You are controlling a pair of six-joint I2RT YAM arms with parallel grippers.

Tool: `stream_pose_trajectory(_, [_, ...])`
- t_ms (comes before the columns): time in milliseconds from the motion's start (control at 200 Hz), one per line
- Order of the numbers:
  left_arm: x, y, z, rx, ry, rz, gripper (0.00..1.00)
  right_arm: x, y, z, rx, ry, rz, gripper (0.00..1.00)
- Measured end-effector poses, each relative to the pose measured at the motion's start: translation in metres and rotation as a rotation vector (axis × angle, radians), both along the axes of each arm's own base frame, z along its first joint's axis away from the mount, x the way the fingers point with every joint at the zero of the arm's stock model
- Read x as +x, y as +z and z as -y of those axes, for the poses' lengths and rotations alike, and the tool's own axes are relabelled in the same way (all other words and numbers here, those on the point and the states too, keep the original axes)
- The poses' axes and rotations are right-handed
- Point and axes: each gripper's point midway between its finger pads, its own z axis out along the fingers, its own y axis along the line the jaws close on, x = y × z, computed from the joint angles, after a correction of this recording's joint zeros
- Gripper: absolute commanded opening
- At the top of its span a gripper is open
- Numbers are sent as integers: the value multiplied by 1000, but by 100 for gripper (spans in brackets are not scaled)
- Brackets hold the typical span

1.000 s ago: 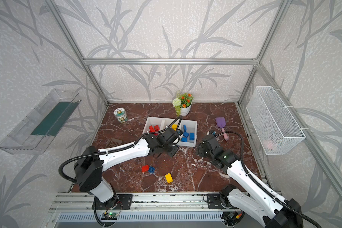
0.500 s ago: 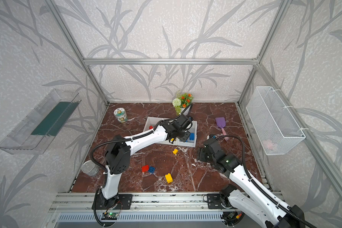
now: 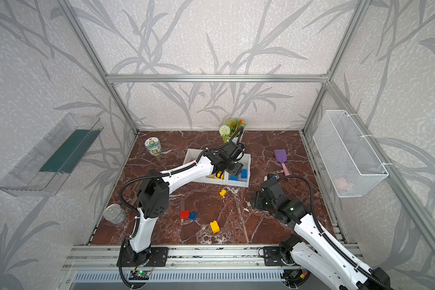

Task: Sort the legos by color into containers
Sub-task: 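Carry the blue brick with the left gripper into the blue compartment and release, then withdraw the left gripper while the right gripper grasps a yellow brick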

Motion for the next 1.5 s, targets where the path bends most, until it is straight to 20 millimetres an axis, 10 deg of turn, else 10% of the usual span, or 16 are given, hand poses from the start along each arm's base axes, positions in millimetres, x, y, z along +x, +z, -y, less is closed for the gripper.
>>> stream_pose_trajectory(240, [3, 0, -4, -22, 23, 5, 71, -4, 1, 0, 0, 24, 0, 70])
stream_pose_trajectory(445, [-1, 4, -44, -40, 96, -5, 71, -13, -3, -14, -7, 106, -21, 69])
stream_pose_trajectory(765, [-9, 43, -132, -103, 235, 53, 71, -38, -41, -83, -146, 356, -147, 69])
stream_pose_trajectory(1090, [-42, 29, -206, -112, 375, 42, 71, -62, -49, -182, -199, 559, -165, 69])
stream_pose_trajectory(1500, [-89, 14, -271, -160, 525, 42, 72, -74, -83, -213, -317, 606, -258, 63])
